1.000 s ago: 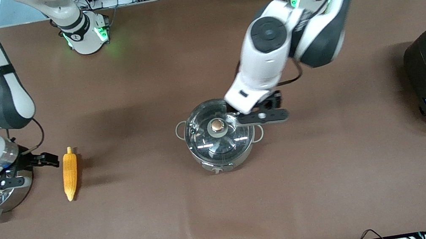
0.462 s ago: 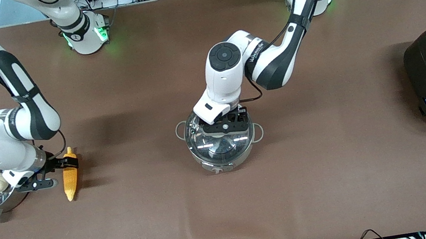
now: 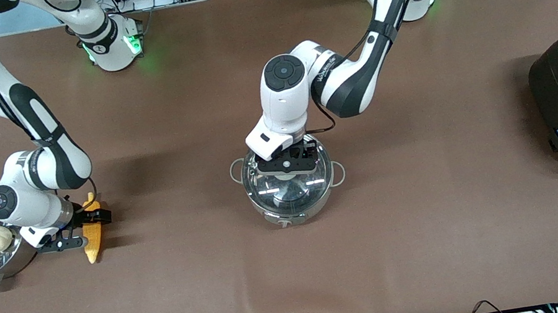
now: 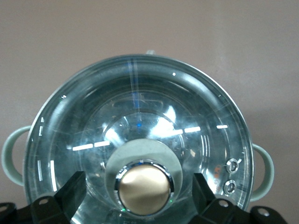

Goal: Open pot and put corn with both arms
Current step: 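Close the right gripper on the yellow corn cob and lift it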

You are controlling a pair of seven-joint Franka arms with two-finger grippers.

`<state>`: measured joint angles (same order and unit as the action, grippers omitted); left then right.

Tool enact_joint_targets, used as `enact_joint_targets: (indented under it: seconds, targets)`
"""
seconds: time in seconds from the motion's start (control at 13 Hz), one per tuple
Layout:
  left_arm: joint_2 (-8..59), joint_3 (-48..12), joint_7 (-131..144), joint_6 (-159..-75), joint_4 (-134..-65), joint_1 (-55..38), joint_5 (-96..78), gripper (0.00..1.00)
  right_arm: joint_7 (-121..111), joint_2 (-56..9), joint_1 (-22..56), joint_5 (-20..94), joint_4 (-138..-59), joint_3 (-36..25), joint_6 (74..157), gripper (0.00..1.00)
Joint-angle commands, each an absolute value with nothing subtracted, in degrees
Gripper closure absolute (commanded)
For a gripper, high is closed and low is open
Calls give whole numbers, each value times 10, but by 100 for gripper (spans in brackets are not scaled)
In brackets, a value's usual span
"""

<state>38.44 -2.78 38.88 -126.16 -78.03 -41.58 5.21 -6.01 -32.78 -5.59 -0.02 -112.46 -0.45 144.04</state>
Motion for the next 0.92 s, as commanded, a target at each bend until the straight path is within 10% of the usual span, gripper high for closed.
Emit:
enact_joint_targets:
  seconds: [0.0,0.08,0.85]
  targets:
    - [396,-21,446,-1267,-764,-428,66,67,-63,-330,-55,1,-1082,-1,1396,57]
    - [395,-22,457,-1267,-764,-428,65,100,-63,-329,-51,1,-1061,-1,1351,59]
    - [324,-22,461,-1211,-766,-412,48,100,-97,-200,27,4,-1038,5,1262,65]
